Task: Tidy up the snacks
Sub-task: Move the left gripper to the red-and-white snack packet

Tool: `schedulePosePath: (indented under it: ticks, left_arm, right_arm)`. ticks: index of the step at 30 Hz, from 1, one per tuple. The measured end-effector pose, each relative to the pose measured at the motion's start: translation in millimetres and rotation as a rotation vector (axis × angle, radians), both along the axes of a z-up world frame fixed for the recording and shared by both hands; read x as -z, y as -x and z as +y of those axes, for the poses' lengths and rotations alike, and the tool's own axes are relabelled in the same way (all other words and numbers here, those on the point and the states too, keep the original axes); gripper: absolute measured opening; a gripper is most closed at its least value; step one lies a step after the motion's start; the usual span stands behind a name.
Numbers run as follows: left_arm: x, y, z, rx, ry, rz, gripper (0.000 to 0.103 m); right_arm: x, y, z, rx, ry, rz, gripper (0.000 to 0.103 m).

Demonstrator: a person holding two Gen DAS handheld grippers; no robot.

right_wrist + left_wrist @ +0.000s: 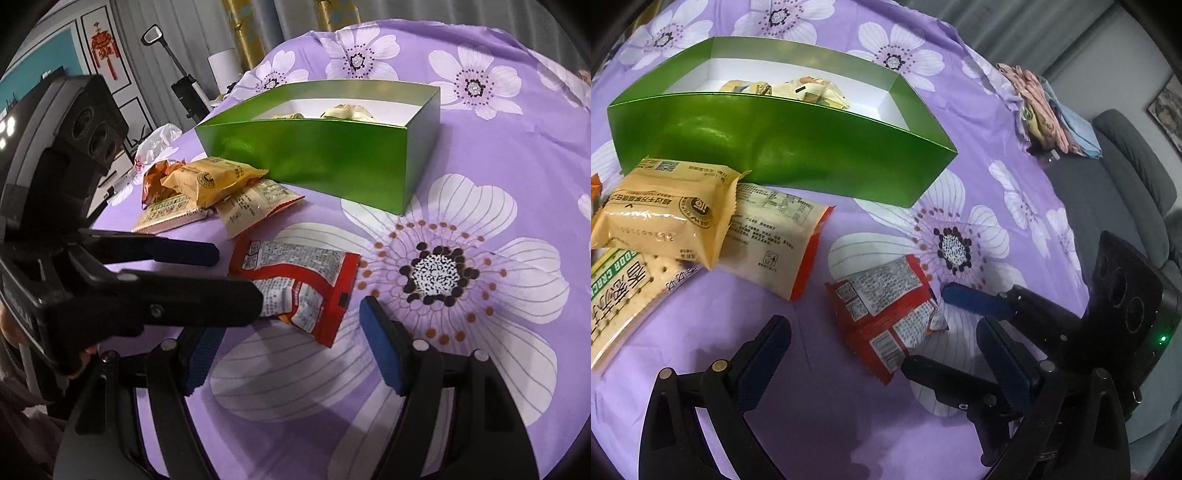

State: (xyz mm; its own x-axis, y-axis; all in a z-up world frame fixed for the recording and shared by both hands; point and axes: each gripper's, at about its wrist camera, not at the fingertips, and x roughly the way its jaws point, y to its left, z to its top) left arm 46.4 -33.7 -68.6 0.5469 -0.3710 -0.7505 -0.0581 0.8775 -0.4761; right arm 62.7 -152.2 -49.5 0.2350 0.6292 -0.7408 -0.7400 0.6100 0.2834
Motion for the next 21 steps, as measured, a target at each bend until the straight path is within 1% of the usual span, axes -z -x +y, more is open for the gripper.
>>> schedulePosePath:
  ticks: [7, 9, 10, 11, 12, 14, 15, 16, 19, 21]
  left_arm:
    - [2, -4, 2, 0.010, 0.036, -0.007, 0.100]
    - [3, -6, 2, 0.008, 0.041, -0.005, 0.098]
    - [2, -6, 1, 0.004, 0.039, -0.007, 0.093]
    - [3, -7, 2, 0.005, 0.042, -0.006, 0.084]
    - [3, -7, 2, 0.005, 0.046, -0.001, 0.080]
    - [5, -7, 3, -0.008, 0.023, 0.010, 0.067]
    - [5, -7, 3, -0.011, 0.012, 0.012, 0.065]
    - [5, -6, 4, -0.017, 0.008, 0.012, 0.059]
    - [6, -5, 11, -0.029, 0.032, 0.013, 0.052]
    - [8, -5, 13, -0.025, 0.042, 0.012, 0.051]
  right_arm:
    - [2, -2, 6, -0.014, -0.027, 0.032, 0.075]
    - [2, -4, 7, -0.012, -0.041, 0.045, 0.075]
    - [3, -4, 8, -0.012, -0.050, 0.054, 0.075]
    - [3, -4, 8, -0.010, -0.056, 0.061, 0.073]
    - [3, -5, 8, -0.005, -0.062, 0.063, 0.070]
    - [3, -5, 9, 0.005, -0.059, 0.063, 0.064]
    - [3, -5, 7, 0.014, -0.062, 0.066, 0.061]
    - [4, -6, 7, 0.015, -0.067, 0.074, 0.061]
    - [4, -5, 8, 0.013, -0.067, 0.073, 0.061]
    - [5, -5, 10, 0.015, -0.065, 0.072, 0.061]
